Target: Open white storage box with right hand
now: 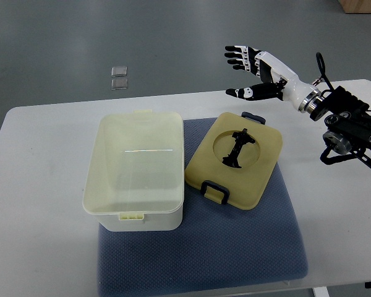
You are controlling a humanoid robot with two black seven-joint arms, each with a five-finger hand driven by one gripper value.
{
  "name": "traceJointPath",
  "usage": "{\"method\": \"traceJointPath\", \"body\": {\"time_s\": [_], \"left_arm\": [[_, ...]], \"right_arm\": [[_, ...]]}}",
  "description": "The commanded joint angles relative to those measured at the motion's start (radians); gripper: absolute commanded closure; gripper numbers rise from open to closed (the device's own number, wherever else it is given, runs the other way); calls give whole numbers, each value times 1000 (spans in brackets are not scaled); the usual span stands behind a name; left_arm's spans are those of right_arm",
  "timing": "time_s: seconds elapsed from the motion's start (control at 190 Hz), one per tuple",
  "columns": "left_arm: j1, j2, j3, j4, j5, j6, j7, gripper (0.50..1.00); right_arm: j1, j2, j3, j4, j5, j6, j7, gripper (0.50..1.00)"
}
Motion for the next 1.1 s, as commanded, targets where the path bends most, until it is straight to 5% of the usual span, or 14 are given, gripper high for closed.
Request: {"method": "traceJointPath", "body": {"time_s": [0.0,0.121,0.231,0.373,0.457,0.541,1.093], "left_arm": [[0,0,0,0,0,0,0,500],[0,0,0,0,0,0,0,500],[0,0,0,1,0,0,0,500],[0,0,0,1,0,0,0,500],[0,0,0,0,0,0,0,500],[0,0,0,0,0,0,0,500],[0,0,0,0,0,1,0,500]], "right_arm": [[-21,24,47,-14,127,-3,0,619],[-30,50,98,-37,285,-46,0,619],[-34,60,103,-56,410,-91,-100,619],[-35,70,93,-56,446,-51,-128,599],[-47,72,92,-56,436,87,-128,589],[-64,80,104,-65,436,144,-126,587],[-118,162,213,-114,450,89,-65,570]]}}
